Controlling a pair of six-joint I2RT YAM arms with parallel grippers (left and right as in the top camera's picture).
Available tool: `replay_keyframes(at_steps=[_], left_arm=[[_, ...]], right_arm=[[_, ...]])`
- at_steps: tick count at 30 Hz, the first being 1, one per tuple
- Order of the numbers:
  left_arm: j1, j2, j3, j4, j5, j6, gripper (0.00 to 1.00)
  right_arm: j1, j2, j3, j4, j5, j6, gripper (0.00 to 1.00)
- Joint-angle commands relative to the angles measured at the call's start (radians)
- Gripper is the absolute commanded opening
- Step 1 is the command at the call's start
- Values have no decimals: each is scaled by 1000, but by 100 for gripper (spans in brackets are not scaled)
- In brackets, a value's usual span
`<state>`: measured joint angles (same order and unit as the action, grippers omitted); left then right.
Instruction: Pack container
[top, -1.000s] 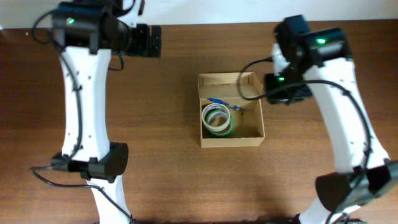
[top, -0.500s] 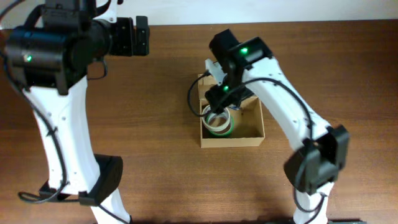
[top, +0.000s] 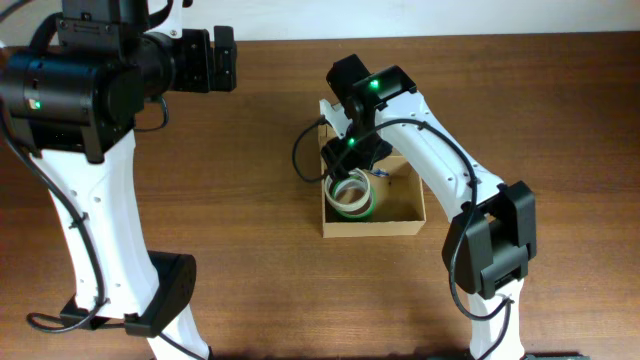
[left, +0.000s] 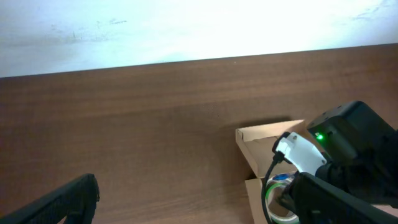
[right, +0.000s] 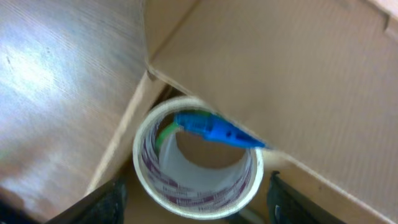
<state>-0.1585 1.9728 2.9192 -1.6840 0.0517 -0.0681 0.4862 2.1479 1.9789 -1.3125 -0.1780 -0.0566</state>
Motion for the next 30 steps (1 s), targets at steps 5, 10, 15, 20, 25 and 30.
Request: replay_keyframes(at_steps=[5, 10, 15, 20, 25, 30], left_arm=[[0, -11, 11, -3, -7, 13, 99], [0, -11, 11, -3, -8, 13, 99], [0, -11, 11, -3, -7, 13, 99], [0, -11, 11, -3, -7, 13, 99], [0, -11, 11, -3, -7, 13, 99], [0, -11, 11, -3, -7, 13, 99]], right_arm=[[13, -3, 2, 38, -14, 13, 67], [13, -3, 2, 38, -84, 12, 67], [13, -3, 2, 45, -131, 12, 68], [13, -3, 2, 49, -147, 12, 67], [13, -3, 2, 63, -179, 8, 68], [13, -3, 3, 113, -178, 8, 68]])
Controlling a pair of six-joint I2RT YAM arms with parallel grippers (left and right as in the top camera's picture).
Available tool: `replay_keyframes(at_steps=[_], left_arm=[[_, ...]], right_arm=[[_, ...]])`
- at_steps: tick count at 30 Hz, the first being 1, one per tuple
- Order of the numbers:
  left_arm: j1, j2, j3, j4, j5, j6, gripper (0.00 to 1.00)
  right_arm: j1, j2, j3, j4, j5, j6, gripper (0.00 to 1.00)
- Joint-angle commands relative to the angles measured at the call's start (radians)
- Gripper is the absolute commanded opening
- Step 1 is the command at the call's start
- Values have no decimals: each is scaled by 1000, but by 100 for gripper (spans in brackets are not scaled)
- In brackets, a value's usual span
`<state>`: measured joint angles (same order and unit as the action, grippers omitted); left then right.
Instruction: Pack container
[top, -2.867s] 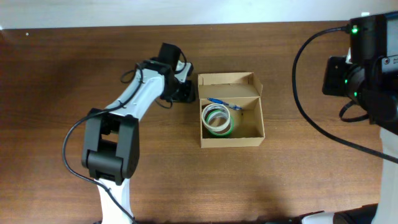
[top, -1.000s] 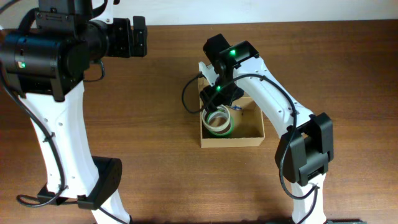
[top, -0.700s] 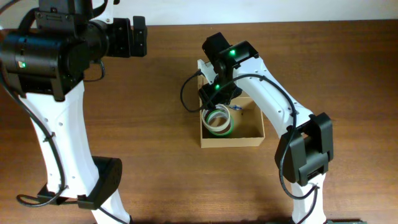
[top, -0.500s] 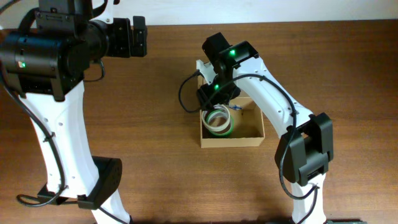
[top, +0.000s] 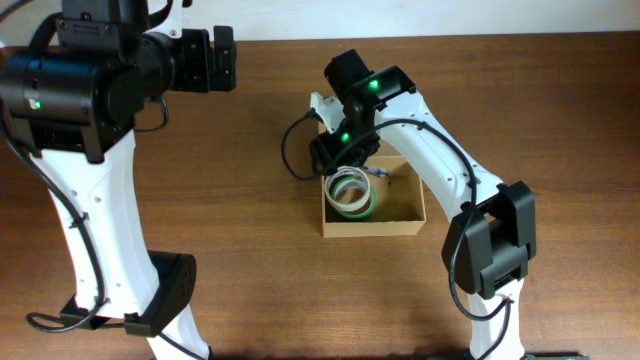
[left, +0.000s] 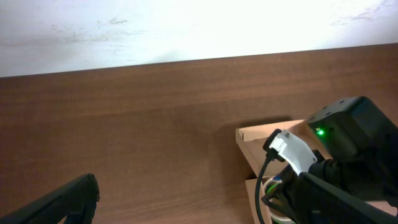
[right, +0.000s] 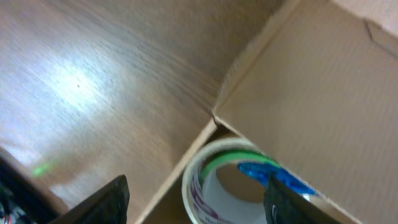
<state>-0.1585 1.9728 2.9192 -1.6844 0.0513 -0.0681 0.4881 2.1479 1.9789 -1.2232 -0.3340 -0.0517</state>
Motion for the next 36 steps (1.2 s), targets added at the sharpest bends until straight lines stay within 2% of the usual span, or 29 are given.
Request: replay_keyframes(at_steps=[1, 6, 13, 20, 25, 31, 34, 36], left_arm=[[0, -11, 11, -3, -7, 13, 99], [0, -11, 11, -3, -7, 13, 99], [0, -11, 11, -3, -7, 13, 99], [0, -11, 11, -3, -7, 13, 99], [0, -11, 11, -3, -7, 13, 99], [0, -11, 11, -3, -7, 13, 99], [0, -11, 11, -3, -7, 13, 99], [0, -11, 11, -3, -7, 13, 99]], right_arm=[[11, -3, 3, 35, -22, 3, 68], [11, -3, 3, 80, -18, 4, 68], [11, -3, 2, 48, 60, 3, 67], [7, -3, 2, 26, 110, 4, 58], [7, -3, 2, 20, 110, 4, 43], [7, -3, 2, 8, 110, 4, 40], [7, -3, 2, 6, 110, 4, 34], [7, -3, 2, 6, 111, 3, 33]])
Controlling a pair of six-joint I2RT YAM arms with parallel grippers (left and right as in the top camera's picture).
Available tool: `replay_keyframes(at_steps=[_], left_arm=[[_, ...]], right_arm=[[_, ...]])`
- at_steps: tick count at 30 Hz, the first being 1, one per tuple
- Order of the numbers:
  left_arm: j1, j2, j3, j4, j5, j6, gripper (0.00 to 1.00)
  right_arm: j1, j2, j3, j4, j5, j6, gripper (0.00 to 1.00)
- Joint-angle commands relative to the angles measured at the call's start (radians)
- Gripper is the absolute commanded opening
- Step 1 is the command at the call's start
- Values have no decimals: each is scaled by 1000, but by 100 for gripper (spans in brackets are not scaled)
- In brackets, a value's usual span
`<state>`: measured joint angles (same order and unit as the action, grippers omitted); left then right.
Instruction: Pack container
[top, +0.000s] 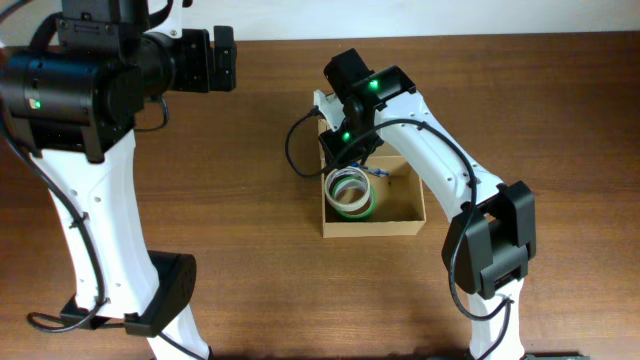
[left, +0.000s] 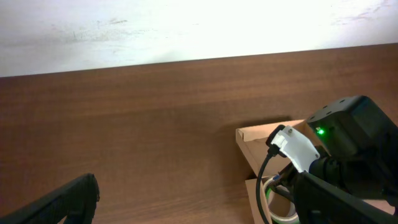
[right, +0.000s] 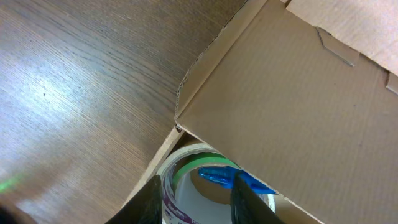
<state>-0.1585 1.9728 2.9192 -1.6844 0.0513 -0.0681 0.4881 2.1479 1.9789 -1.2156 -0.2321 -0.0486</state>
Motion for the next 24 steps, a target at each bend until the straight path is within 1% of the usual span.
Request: replay_keyframes(at_steps=[1, 6, 9, 20, 21, 22, 24], left_arm=[[0, -11, 11, -3, -7, 13, 99], [0, -11, 11, -3, -7, 13, 99], [0, -11, 11, -3, -7, 13, 99], [0, -11, 11, -3, -7, 13, 100], [0, -11, 11, -3, -7, 13, 99], [0, -11, 11, -3, -7, 13, 99], [0, -11, 11, -3, -7, 13, 99]], right_arm=[[7, -3, 2, -1, 9, 0, 33], [7, -3, 2, -1, 66, -4, 34], [7, -3, 2, 0, 70, -26, 34], [7, 0, 2, 0, 72, -26, 36], [7, 2, 2, 0, 72, -26, 36], [7, 2, 2, 0, 72, -26, 42], [7, 5, 0, 1, 72, -26, 47]])
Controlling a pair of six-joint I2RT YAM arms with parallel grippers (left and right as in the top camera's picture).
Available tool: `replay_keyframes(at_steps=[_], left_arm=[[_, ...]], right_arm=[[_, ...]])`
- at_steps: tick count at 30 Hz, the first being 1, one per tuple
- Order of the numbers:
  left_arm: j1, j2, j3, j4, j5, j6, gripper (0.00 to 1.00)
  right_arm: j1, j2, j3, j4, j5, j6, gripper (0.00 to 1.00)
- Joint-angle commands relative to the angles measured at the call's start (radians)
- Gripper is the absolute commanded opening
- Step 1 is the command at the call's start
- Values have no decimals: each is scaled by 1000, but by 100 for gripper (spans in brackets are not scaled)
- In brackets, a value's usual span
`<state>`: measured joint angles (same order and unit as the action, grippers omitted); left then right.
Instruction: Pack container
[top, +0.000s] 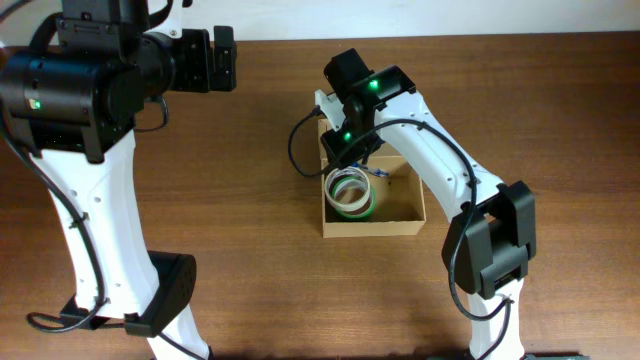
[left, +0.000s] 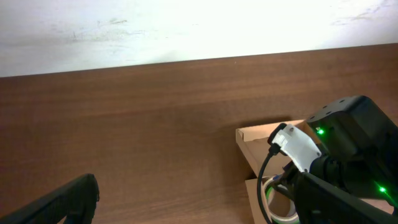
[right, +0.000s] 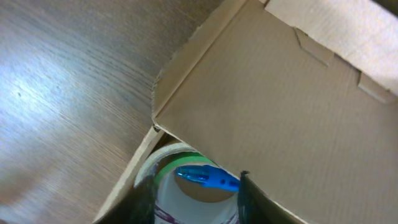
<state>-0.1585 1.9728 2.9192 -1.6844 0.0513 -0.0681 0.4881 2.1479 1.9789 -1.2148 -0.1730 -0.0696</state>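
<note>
An open cardboard box (top: 405, 205) sits mid-table. In its left half lie stacked tape rolls (top: 350, 194), white and green, and a blue pen (top: 379, 172) lies behind them. My right gripper (top: 347, 150) hovers over the box's back-left corner. In the right wrist view its fingers (right: 144, 200) stand a narrow gap apart, holding nothing, over the tape rolls (right: 163, 163) and the pen (right: 208, 179). The box's raised flap (right: 267, 106) fills that view. My left gripper (top: 214, 60) hangs open at the far left, away from the box (left: 256, 138).
Brown wooden table (top: 230, 210) runs all round the box. A black cable (top: 297, 155) loops from the right arm beside the box's left wall. The left arm's base (top: 165, 290) stands at the front left, the right arm's base (top: 490, 260) at the front right.
My right gripper has shifted slightly at the box's back-left corner, so the flap fills more of its view. Its finger gap is about the same. The left arm has not moved.
My right gripper was wide open low over the tape rolls inside the box. Then it was higher, at the box's back-left corner, still wide. Later its fingers stood closer together there, and they stay so now. Rolls, pen and left arm kept their places.
</note>
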Motion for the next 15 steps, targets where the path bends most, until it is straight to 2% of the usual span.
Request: replay_keyframes(at_steps=[1, 15], left_arm=[[0, -11, 11, -3, -7, 13, 99], [0, -11, 11, -3, -7, 13, 99]], right_arm=[[7, 6, 0, 0, 13, -5, 49], [7, 30, -1, 0, 28, -5, 50]])
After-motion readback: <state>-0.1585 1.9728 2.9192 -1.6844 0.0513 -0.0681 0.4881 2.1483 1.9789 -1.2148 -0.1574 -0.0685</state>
